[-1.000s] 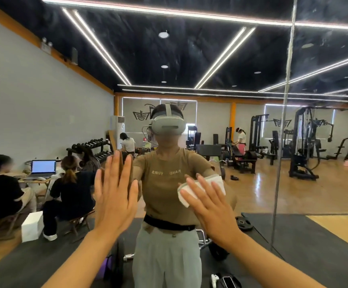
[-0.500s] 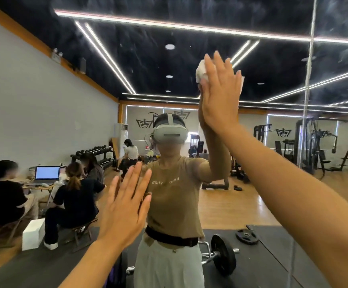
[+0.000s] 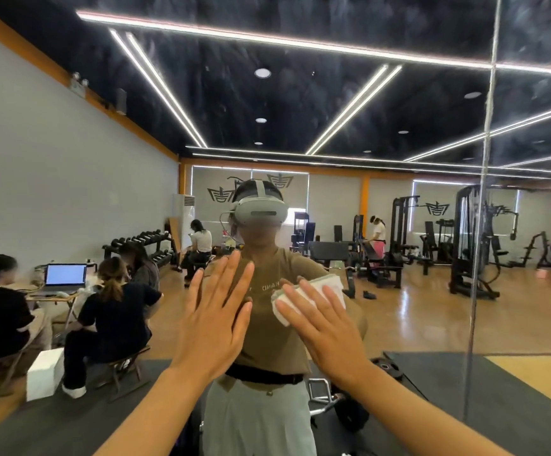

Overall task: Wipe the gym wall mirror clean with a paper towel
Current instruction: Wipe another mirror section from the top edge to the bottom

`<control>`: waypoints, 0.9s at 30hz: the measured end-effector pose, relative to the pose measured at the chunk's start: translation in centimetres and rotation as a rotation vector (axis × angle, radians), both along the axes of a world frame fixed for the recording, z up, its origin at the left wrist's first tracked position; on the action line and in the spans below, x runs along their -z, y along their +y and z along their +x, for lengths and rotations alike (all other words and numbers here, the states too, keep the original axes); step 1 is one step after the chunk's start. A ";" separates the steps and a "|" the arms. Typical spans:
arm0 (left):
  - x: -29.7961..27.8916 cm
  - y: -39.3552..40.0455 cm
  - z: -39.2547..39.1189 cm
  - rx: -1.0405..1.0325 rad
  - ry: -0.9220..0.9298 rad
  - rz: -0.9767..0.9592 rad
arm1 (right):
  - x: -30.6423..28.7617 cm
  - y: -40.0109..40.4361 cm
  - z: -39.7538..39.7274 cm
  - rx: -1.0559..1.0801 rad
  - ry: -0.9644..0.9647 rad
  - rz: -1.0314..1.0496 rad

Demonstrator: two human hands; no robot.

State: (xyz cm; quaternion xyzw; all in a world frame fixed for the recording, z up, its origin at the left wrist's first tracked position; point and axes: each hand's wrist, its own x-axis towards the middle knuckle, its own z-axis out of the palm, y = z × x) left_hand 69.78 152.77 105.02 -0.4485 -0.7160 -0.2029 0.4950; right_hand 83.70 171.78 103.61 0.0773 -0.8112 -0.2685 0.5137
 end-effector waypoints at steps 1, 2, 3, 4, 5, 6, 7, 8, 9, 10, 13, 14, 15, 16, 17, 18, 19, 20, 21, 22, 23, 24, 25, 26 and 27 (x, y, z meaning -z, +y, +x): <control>0.0 -0.1 -0.1 0.002 -0.002 -0.005 | -1.0 0.1 -0.1 0.000 0.005 0.013; 0.1 -0.3 -0.2 0.010 -0.010 -0.004 | -2.4 0.2 -0.4 -0.006 0.026 0.012; 0.1 -0.5 -0.4 0.021 -0.023 0.002 | -4.3 0.0 -0.7 -0.013 0.060 -0.009; 0.1 -0.8 -0.6 0.027 -0.028 0.010 | -6.6 -0.3 -1.0 -0.021 0.105 -0.044; 0.2 -0.9 -0.9 0.026 -0.022 0.015 | -9.2 -0.6 -1.3 -0.028 0.157 -0.085; 0.2 -1.1 -1.1 0.020 -0.008 0.013 | -11.9 -0.9 -1.7 -0.032 0.213 -0.123; 0.3 -1.2 -1.3 0.019 0.002 0.006 | -14.6 -1.3 -2.0 -0.029 0.265 -0.156; 0.3 -1.2 -1.4 0.026 0.006 0.001 | -17.3 -1.8 -2.3 -0.022 0.309 -0.190; 0.3 -1.3 -1.5 0.040 0.004 0.002 | -19.8 -2.3 -2.5 -0.011 0.336 -0.231; 0.3 -1.3 -1.6 0.051 0.000 0.006 | -22.1 -2.8 -2.6 -0.005 0.345 -0.284; 0.3 -1.2 -1.6 0.056 -0.005 0.007 | -26.4 -3.8 -2.7 -0.025 0.332 -0.416; 0.3 -1.2 -1.6 0.057 -0.006 0.008 | -26.7 -3.9 -2.8 -0.022 0.337 -0.412; 0.3 -1.2 -1.5 0.061 -0.014 0.007 | -26.2 -4.1 -2.9 -0.025 0.340 -0.391; 0.3 -1.2 -1.4 0.067 -0.025 0.009 | -25.1 -4.4 -3.1 -0.034 0.335 -0.357; 0.3 -1.2 -1.3 0.077 -0.036 0.010 | -23.5 -4.5 -3.4 -0.040 0.323 -0.326; 0.2 -1.3 -1.2 0.084 -0.043 0.012 | -21.7 -4.8 -3.7 -0.041 0.310 -0.305; 0.2 -1.4 -1.1 0.094 -0.046 0.010 | -19.8 -5.1 -4.0 -0.039 0.297 -0.302; 0.1 -1.6 -1.0 0.106 -0.047 0.006 | -18.0 -5.3 -4.2 -0.045 0.291 -0.304; 0.1 -1.8 -1.0 0.119 -0.046 0.008 | -16.3 -5.3 -4.3 -0.059 0.284 -0.298; 0.2 -2.0 -1.1 0.133 -0.052 0.017 | -14.6 -5.3 -4.3 -0.069 0.269 -0.282; 0.2 -2.3 -1.3 0.149 -0.072 0.036 | -12.8 -5.3 -4.3 -0.072 0.242 -0.263; 0.2 -2.6 -1.4 0.171 -0.104 0.065 | -11.0 -5.2 -4.3 -0.075 0.205 -0.244; 0.1 -2.8 -1.6 0.191 -0.134 0.100 | -9.2 -5.2 -4.1 -0.082 0.164 -0.225; -0.1 -3.1 -1.7 0.200 -0.150 0.131 | -7.5 -5.2 -4.0 -0.092 0.121 -0.208; -0.2 -3.4 -1.9 0.195 -0.148 0.153 | -5.9 -5.2 -3.9 -0.104 0.078 -0.192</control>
